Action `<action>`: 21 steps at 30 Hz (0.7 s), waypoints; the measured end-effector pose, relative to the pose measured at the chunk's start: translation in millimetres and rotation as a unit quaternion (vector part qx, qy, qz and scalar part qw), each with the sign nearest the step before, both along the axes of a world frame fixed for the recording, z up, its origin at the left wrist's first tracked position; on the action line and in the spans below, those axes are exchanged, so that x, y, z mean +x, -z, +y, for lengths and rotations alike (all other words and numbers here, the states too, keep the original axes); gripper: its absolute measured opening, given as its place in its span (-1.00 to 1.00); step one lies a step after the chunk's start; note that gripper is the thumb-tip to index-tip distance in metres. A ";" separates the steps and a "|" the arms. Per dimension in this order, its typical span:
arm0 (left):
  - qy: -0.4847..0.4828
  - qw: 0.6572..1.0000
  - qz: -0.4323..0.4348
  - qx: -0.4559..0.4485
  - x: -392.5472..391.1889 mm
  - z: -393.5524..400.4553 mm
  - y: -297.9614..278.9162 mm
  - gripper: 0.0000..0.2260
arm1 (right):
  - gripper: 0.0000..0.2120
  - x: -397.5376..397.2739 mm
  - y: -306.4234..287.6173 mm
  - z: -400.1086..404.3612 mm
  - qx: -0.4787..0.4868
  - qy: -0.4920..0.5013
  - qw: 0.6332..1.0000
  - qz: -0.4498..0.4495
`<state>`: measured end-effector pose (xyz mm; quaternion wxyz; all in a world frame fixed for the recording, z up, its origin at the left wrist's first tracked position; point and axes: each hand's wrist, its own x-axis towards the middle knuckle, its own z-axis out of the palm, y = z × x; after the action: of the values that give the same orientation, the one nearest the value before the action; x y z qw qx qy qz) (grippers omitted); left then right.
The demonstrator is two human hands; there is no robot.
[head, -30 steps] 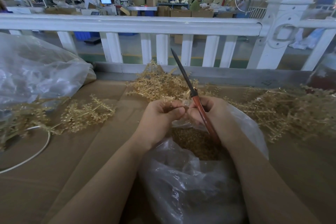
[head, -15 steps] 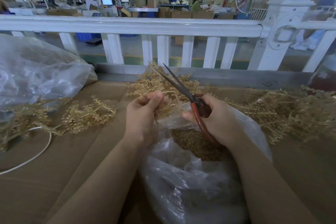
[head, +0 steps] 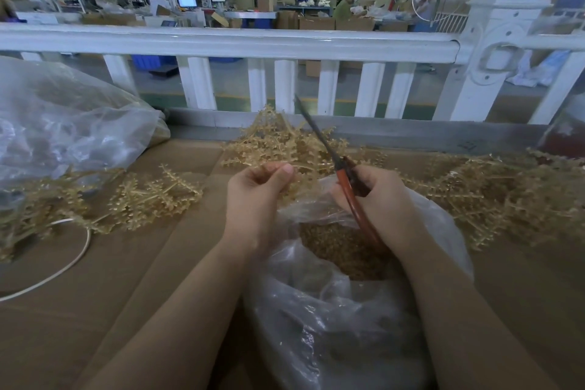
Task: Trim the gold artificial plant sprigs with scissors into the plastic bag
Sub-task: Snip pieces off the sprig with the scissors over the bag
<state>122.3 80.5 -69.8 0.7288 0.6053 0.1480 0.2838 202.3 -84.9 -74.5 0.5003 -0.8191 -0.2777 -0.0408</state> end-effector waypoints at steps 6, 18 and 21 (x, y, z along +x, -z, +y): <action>0.086 0.988 -0.007 0.124 -1.7 -11.7 -0.2 -0.90 | -0.88 3.5 3.1 3.3 -0.001 0.012 0.999 0.035; 0.120 0.972 0.031 0.202 2.3 -16.9 1.0 -0.91 | -0.84 3.3 2.8 5.7 0.055 -0.012 0.997 0.048; 0.136 0.970 0.032 0.198 2.1 -14.6 1.9 -0.92 | -0.83 1.0 0.8 6.0 0.056 -0.035 0.995 0.075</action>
<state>124.4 65.8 -71.7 0.6211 0.7608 0.0280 0.1863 203.3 -79.0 -75.3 0.5657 -0.7806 -0.2650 0.0223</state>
